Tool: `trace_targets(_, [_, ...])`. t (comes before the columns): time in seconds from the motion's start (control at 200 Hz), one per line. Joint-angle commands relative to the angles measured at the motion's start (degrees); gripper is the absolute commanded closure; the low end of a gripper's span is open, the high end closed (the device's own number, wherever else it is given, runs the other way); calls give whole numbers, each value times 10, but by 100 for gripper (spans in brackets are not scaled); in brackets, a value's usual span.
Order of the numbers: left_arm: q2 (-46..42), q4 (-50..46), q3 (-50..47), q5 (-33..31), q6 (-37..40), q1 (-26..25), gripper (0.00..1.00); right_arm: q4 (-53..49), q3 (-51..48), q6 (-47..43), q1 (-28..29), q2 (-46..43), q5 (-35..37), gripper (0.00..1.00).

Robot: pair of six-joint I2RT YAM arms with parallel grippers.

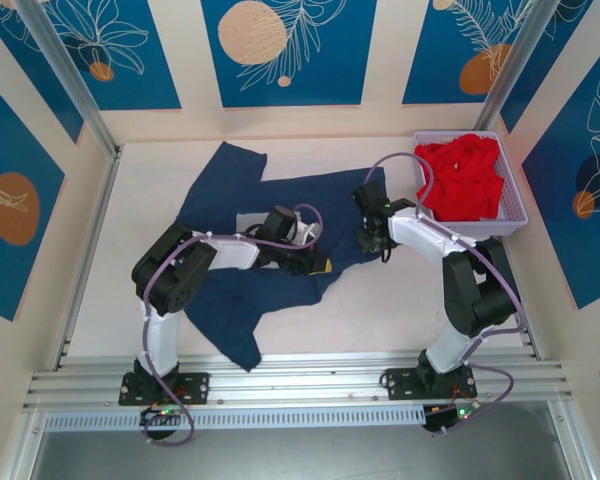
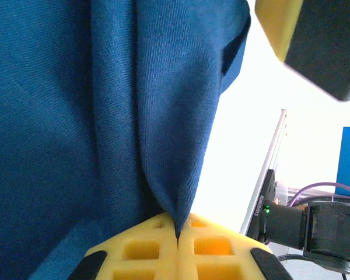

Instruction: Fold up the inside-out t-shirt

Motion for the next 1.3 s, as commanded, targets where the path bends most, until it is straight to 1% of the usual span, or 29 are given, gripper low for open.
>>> trace_targets(0.0, [11, -8, -2, 14, 8, 2, 100, -48, 20, 18, -20, -18, 21, 64])
trace_targets(0.095, [14, -10, 0, 13, 10, 2, 100, -58, 22, 29, -29, -29, -13, 68])
trace_targets(0.155, [15, -11, 2, 14, 9, 2, 100, -57, 19, 38, -27, -41, -53, 68])
trace_targets(0.235, [17, -11, 3, 15, 9, 1, 100, -40, 3, 56, -15, -58, -123, 61])
trace_targets(0.29, [19, -11, 4, 15, 9, 2, 100, -25, -8, 67, -2, -63, -155, 54])
trace_targets(0.325, [19, -10, 4, 15, 9, 2, 100, -18, -11, 75, 5, -60, -160, 48])
trace_targets(0.385, [20, -10, 5, 16, 8, 2, 100, -9, -11, 83, 11, -46, -163, 43])
trace_targets(0.47, [21, -10, 5, 18, 9, 2, 100, -1, -3, 87, 12, -17, -158, 40])
trace_targets(0.555, [22, -11, 5, 19, 10, 2, 100, -1, 6, 86, 14, 11, -142, 40])
trace_targets(0.615, [22, -11, 5, 19, 10, 2, 100, -9, 11, 82, 16, 25, -126, 44])
trace_targets(0.715, [22, -9, 5, 19, 8, 1, 100, -17, 10, 77, 15, 32, -111, 54])
trace_targets(0.825, [22, -10, 5, 19, 9, 2, 100, -29, 8, 74, 2, 27, -98, 71])
trace_targets(0.925, [21, -12, 5, 21, 10, 2, 100, -32, 5, 63, -27, 15, -110, 85])
trace_targets(0.94, [20, -12, 5, 21, 10, 2, 100, -32, 6, 62, -31, 14, -112, 88])
trace_targets(1.0, [20, -15, 5, 20, 12, 2, 100, -36, 10, 57, -48, 10, -121, 97])
trace_targets(1.025, [19, -15, 5, 21, 13, 2, 100, -37, 12, 53, -54, 8, -125, 100])
trace_targets(1.05, [19, -14, 5, 22, 13, 2, 100, -37, 13, 49, -60, 6, -131, 100])
trace_targets(1.095, [19, -14, 5, 24, 14, 1, 100, -36, 17, 42, -70, 0, -148, 100])
trace_targets(1.175, [21, -14, 7, 28, 18, 1, 100, -29, 21, 21, -90, -17, -216, 100])
trace_targets(1.235, [21, -14, 8, 30, 21, 1, 100, -24, 22, 6, -105, -32, -280, 100])
trace_targets(1.295, [21, -16, 10, 31, 27, 0, 100, -18, 23, -8, -124, -46, -362, 100])
